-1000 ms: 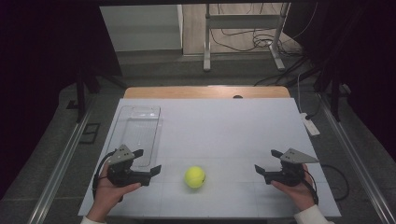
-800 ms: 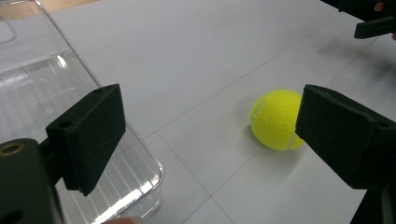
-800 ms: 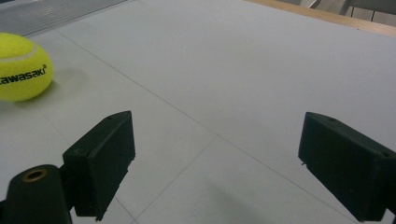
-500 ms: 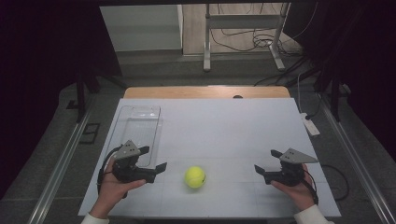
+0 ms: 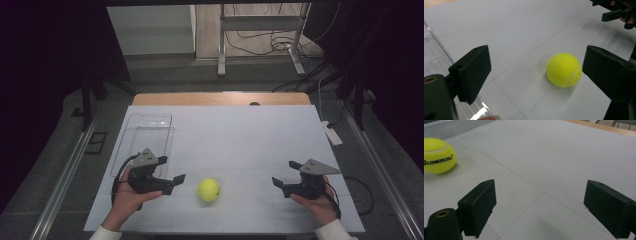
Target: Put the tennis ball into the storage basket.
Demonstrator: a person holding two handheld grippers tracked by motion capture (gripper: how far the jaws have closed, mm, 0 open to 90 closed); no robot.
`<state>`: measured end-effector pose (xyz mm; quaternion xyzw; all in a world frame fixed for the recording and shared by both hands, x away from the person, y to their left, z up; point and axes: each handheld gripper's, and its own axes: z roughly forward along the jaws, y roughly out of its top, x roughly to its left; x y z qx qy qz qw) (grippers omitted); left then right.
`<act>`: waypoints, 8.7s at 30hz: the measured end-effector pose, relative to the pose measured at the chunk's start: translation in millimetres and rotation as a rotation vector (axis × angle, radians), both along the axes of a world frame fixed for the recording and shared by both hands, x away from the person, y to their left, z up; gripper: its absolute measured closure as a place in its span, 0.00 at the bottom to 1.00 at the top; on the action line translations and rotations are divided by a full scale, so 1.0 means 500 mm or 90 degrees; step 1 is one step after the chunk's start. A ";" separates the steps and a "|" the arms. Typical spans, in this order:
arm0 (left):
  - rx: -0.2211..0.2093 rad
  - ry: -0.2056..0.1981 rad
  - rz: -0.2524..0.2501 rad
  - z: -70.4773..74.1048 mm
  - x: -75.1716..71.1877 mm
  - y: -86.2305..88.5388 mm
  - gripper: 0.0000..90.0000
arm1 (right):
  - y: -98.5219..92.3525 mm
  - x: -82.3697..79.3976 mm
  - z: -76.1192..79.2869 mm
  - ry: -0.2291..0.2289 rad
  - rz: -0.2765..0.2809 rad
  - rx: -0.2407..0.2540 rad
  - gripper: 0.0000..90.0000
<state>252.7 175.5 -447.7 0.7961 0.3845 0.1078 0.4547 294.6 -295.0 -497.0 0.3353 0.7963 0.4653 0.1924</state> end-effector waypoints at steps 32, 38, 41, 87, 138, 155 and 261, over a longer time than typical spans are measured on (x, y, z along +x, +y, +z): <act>0.027 0.027 -0.069 -0.004 0.036 -0.091 0.10 | 0.001 0.000 -0.002 -0.003 -0.003 -0.012 0.13; 0.032 0.031 -0.083 -0.006 0.042 -0.106 0.10 | 0.001 0.001 -0.002 -0.003 -0.004 -0.012 0.13; 0.031 0.028 -0.086 -0.002 0.045 -0.110 0.10 | 0.001 0.001 -0.003 -0.003 -0.005 -0.013 0.13; 0.175 0.119 -0.123 -0.095 0.060 -0.197 0.03 | 0.001 0.001 -0.003 -0.005 -0.004 -0.015 0.13; 0.140 0.089 -0.122 -0.062 0.046 -0.169 0.30 | -0.001 0.002 -0.001 -0.008 -0.006 -0.015 0.13; 0.102 0.028 -0.102 -0.015 0.039 -0.141 0.29 | -0.001 0.002 -0.001 -0.010 -0.009 -0.013 0.13; -0.039 -0.113 0.040 0.103 0.088 -0.019 0.29 | -0.017 -0.021 -0.004 -0.003 -0.020 0.000 0.13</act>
